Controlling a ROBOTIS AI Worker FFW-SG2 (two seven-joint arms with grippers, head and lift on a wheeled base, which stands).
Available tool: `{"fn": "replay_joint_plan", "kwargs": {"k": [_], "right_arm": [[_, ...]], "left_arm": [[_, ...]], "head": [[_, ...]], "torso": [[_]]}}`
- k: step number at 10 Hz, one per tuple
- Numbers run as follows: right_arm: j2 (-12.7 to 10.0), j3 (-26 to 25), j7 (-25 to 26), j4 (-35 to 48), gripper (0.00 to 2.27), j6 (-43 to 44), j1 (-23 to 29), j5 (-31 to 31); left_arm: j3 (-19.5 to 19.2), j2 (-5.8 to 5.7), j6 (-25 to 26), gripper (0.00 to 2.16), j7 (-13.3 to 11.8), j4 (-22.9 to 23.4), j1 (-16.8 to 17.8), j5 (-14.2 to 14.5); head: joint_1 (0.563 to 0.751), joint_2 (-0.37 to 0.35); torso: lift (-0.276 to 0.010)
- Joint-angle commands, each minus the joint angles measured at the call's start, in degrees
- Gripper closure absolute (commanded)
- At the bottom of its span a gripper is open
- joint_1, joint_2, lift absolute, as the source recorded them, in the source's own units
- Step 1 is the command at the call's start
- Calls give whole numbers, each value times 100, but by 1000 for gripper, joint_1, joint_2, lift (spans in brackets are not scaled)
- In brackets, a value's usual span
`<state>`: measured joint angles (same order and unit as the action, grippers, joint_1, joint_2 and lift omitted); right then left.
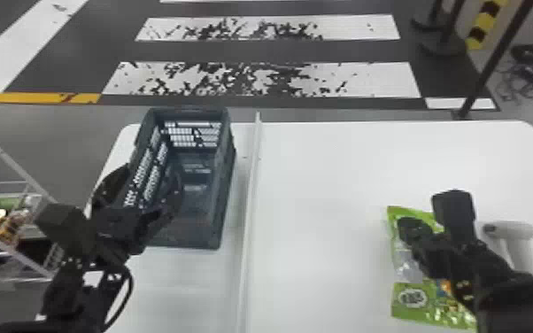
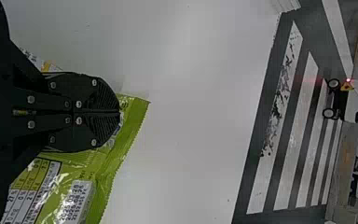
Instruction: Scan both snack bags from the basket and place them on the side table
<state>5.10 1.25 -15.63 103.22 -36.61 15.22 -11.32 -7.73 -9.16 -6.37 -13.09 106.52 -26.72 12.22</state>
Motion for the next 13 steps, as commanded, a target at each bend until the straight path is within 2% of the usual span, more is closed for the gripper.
{"fn": "replay_joint_plan", "kwargs": {"k": [1,3,4,8,13], "right_arm": [[0,50,-2,-311,2219,219,-37,-28],[0,94,-11,-416,2219,395,-45,-28],[0,94,-11,-170,2219,395,34,-28],[0,86,-99,1544,2219,-62,719,183],[0,226,-371,1693,2219,-203,1396,174]], "left_arm": [[0,2,0,103,0,-8,0,0],[0,11,0,124,0,-8,0,0],[0,11,0,124,0,9,-18,0],[0,-15,0,124,0,27,-35,9],[9,-33,18,124,0,0,-18,9]], "head": [[695,71],[695,77],[695,82],[695,101],[695,134]], "torso": [[-75],[-75],[-75],[-75],[-75]]}}
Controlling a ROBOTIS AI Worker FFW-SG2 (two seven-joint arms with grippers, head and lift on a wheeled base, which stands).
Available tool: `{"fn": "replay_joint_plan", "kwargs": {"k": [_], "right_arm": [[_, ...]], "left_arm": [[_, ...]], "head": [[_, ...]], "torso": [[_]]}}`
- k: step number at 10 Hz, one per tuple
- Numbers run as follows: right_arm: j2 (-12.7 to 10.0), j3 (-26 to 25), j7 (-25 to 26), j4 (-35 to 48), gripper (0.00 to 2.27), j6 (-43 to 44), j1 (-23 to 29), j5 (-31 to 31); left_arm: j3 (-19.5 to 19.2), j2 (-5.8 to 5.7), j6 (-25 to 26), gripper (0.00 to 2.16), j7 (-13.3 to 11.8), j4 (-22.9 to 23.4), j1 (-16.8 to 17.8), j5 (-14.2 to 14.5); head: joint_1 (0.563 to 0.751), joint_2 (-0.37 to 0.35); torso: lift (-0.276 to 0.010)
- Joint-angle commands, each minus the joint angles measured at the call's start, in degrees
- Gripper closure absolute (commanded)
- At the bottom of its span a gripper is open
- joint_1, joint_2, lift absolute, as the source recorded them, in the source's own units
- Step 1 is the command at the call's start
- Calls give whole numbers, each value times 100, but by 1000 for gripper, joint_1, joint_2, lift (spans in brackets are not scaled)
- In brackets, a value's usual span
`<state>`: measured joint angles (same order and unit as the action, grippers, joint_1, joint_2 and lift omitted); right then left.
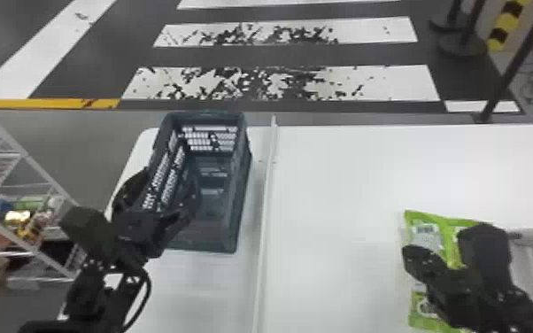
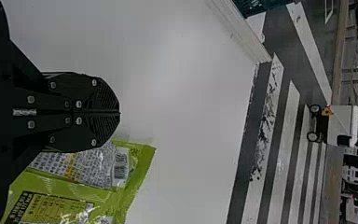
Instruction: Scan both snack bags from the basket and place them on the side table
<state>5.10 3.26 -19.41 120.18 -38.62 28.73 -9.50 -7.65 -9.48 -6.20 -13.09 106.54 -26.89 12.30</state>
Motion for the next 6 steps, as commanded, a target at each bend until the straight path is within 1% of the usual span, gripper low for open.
{"fn": "replay_joint_plan", "kwargs": {"k": [1,3,6], "right_arm": [[0,60,-54,-38,2219,-36,71,-25],[0,78,-89,-153,2219,-106,71,-113],[18,60,-151,-258,2219,-177,89,-201]], "left_arm": [[0,-1,1,124,0,-1,0,0],[0,-10,1,124,0,-1,0,9],[0,-10,-17,124,0,-19,8,9]], "head": [[695,146],[695,159],[695,159]], "torso": [[-75],[-75],[-75]]}}
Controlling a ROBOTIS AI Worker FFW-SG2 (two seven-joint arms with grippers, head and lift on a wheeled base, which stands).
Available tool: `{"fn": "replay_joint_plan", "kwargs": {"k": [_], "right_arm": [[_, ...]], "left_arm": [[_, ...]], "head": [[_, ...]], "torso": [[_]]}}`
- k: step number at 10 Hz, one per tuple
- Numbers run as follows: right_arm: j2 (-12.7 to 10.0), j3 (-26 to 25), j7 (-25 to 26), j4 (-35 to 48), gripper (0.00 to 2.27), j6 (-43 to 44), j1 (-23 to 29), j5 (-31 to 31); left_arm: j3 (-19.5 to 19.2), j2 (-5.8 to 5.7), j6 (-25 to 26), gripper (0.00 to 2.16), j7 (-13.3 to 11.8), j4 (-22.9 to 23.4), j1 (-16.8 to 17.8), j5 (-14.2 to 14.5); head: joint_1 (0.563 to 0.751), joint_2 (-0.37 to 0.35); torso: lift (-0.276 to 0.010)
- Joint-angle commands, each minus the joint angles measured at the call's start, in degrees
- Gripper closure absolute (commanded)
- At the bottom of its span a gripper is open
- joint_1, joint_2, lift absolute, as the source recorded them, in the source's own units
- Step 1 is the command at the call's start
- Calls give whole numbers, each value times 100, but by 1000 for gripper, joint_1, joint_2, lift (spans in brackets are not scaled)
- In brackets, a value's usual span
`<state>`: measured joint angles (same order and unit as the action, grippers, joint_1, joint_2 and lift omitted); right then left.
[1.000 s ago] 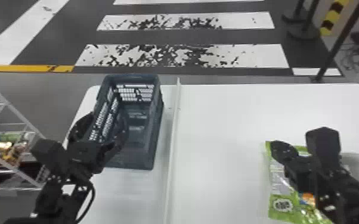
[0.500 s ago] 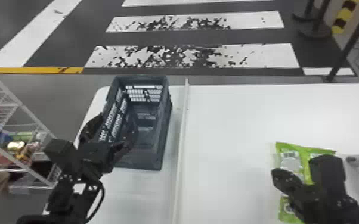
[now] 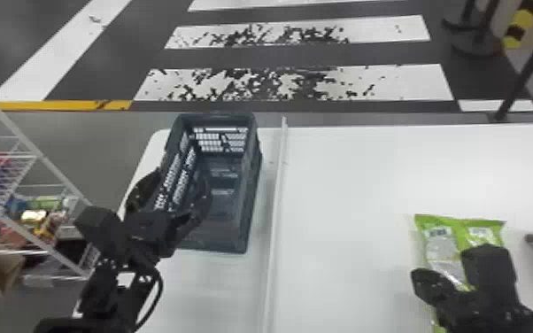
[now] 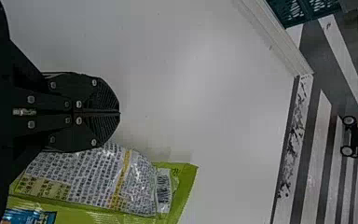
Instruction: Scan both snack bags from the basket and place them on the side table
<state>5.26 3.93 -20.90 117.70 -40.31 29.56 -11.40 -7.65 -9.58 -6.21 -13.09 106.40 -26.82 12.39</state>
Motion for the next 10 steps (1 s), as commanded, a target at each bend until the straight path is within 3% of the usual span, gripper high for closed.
{"fn": "replay_joint_plan", "kwargs": {"k": [1,5,6,7,8,9,10], "right_arm": [[10,-33,-2,-10,2219,-8,32,-20],[-8,73,-72,210,2216,44,120,41],[-16,2,-81,359,2213,150,147,349],[-87,-367,-81,641,1909,290,129,973],[-192,-780,-46,825,1082,273,-20,1026],[-201,-1176,95,869,90,97,-179,1026],[-210,-1589,332,869,-1,-254,-311,990]], "left_arm": [[0,0,2,124,0,-14,2,0],[0,9,-16,124,0,-23,2,0],[0,9,2,124,0,-23,2,0],[0,9,2,124,0,-14,-7,0],[-9,9,-16,124,0,12,-16,0],[-18,0,-16,124,0,12,-25,0],[-18,0,-16,124,0,4,-25,0]], "head": [[695,156],[695,161],[695,170],[695,176],[695,178],[695,150],[695,90]], "torso": [[-75],[-75],[-75],[-75],[-75],[-75],[-75]]}}
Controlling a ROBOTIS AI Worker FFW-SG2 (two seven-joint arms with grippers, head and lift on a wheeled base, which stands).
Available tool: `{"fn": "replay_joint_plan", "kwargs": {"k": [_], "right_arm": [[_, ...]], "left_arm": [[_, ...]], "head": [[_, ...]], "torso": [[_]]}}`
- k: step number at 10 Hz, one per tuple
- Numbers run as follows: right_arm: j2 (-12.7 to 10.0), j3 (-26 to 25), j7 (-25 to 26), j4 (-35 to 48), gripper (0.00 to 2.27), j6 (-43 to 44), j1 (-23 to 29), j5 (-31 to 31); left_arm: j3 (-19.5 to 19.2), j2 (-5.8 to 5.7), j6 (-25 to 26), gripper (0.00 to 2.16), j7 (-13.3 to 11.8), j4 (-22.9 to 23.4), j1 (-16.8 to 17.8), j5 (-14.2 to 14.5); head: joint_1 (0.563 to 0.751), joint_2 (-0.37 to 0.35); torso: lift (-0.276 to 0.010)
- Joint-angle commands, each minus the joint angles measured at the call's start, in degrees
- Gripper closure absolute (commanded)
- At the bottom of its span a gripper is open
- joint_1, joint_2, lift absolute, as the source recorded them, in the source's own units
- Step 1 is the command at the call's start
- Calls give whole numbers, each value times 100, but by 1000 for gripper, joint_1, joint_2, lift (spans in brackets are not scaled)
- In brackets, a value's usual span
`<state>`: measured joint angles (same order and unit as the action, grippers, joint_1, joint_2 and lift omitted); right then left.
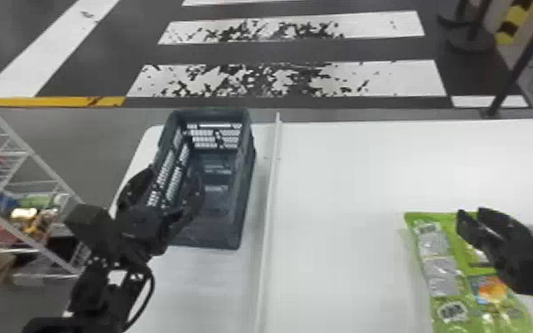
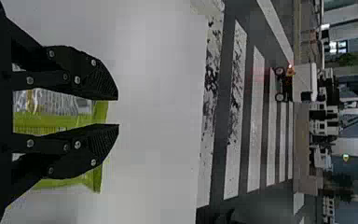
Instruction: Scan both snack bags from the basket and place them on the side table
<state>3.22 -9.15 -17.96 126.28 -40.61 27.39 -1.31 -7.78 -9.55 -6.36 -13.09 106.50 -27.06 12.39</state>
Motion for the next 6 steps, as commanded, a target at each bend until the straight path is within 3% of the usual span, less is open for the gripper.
{"fn": "replay_joint_plan", "kwargs": {"k": [1,4,6], "right_arm": [[-5,-641,82,-69,9,-909,-251,-142],[39,-1273,82,-886,39,-927,-506,-274],[127,-1326,12,-1334,39,-909,-743,-291]], "left_arm": [[5,-4,0,124,0,-24,17,0],[40,14,17,124,0,-120,96,-9],[31,5,17,124,0,-112,87,-9]], "head": [[695,52],[695,-130],[695,-173]], "torso": [[-75],[-75],[-75]]}}
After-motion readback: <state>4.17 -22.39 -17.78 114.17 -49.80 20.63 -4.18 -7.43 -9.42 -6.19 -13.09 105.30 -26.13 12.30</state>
